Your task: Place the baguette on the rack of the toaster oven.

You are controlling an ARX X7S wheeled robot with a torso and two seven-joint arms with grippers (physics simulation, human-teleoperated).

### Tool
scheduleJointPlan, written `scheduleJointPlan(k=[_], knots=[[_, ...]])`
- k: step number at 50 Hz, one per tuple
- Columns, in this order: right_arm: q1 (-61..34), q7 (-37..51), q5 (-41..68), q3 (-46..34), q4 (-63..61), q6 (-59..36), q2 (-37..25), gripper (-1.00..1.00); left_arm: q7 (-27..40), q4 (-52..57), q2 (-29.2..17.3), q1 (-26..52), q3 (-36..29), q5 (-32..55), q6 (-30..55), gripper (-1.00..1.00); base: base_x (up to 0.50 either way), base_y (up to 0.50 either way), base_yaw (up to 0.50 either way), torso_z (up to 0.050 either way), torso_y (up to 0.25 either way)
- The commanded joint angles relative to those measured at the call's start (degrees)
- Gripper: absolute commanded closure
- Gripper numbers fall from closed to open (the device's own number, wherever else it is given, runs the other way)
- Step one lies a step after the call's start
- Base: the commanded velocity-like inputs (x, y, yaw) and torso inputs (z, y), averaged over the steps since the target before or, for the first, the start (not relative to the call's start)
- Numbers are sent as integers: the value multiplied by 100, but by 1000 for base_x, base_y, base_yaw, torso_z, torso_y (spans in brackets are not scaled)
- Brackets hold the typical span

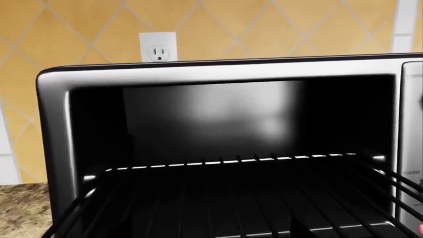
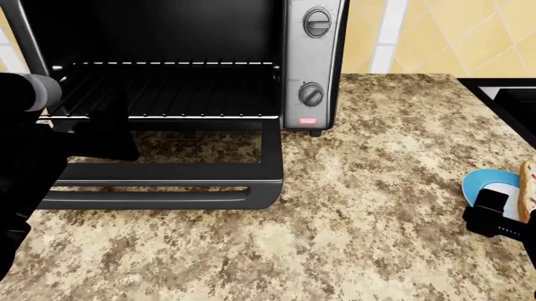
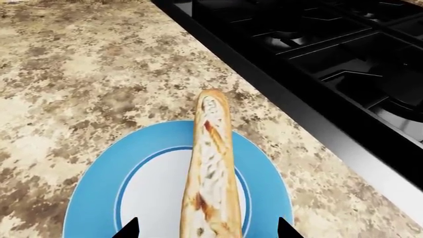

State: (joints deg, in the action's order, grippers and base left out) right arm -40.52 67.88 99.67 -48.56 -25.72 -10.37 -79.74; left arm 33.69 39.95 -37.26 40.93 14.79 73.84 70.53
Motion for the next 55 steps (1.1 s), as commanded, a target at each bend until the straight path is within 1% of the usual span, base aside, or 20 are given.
scheduleJointPlan(k=[1, 13, 20, 24, 27, 34, 37, 38, 39, 40, 41, 42, 44, 46, 51, 55], knots=[[68, -111, -95, 120, -38, -14, 130, 100, -144, -43, 91, 2, 127, -15, -85, -100, 0, 0, 0, 0, 0], [52, -17, -80, 178, -182, 2, -13, 100, -106, -48, 74, 9, 80, 8, -111, -100, 0, 0, 0, 0, 0], [-175, 108, -74, 292, -298, -275, -73, 100, -127, -49, 63, -19, 53, -36, -156, -100, 0, 0, 0, 0, 0], [-704, 346, -43, 510, -473, -981, -102, 100, -116, -51, 55, -20, 46, -18, -163, -100, 0, 0, 0, 0, 0], [-1295, 519, 46, 751, -678, -1683, -56, 100, -123, -40, 51, -47, 46, -28, -185, -100, 0, 0, 0, 0, 0], [-2334, 868, 539, 1153, -929, -2690, 73, 100, -111, -35, 34, -61, 42, -4, -205, -100, 0, 0, 0, 0, 0], [-2820, 890, 812, 1298, -1010, -3113, 230, 100, -89, -25, 31, -56, 33, 18, -204, -100, 0, 0, 0, 0, 3], [-2855, 553, 658, 1406, -1133, -3015, 261, 100, -92, -21, 31, -68, 33, 15, -212, -100, 0, 0, 0, 0, 0], [-2960, 801, 882, 1357, -1051, -3168, 307, 100, -85, -22, 29, -59, 28, 23, -210, -100, 0, 0, 0, 0, 0], [-2965, 626, 878, 1429, -1106, -3059, 331, 100, -80, -26, 30, -52, 23, 27, -211, -100, 0, 0, 0, 0, 0], [-2883, 258, 665, 1516, -1208, -2873, 324, 100, -70, -26, 27, -45, 21, 40, -209, -100, 0, 0, 0, 0, 0], [-3002, 446, 841, 1466, -1125, -3034, 403, 100, -81, -18, 27, -65, 20, 30, -219, -100, 0, 0, 0, 0, 0], [-3177, 445, 883, 1445, -1073, -3229, 555, 100, -85, -21, 23, -72, 15, 25, -229, -100, 0, 0, 0, 0, 0], [-3294, 291, 938, 1507, -1028, -3204, 708, 100, -71, -32, 18, -56, 15, 44, -229, -100, 0, 0, 0, 0, 0], [-3766, 81, 1141, 1482, -893, -3508, 1180, 100, -91, -36, 8, -49, -15, 3, -260, -100, 0, 0, 0, 0, 0], [-3765, -50, 1252, 1541, -833, -3327, 1376, 100, -58, -36, 5, -39, -14, 57, -256, -100, 0, 0, 0, 0, 0]])
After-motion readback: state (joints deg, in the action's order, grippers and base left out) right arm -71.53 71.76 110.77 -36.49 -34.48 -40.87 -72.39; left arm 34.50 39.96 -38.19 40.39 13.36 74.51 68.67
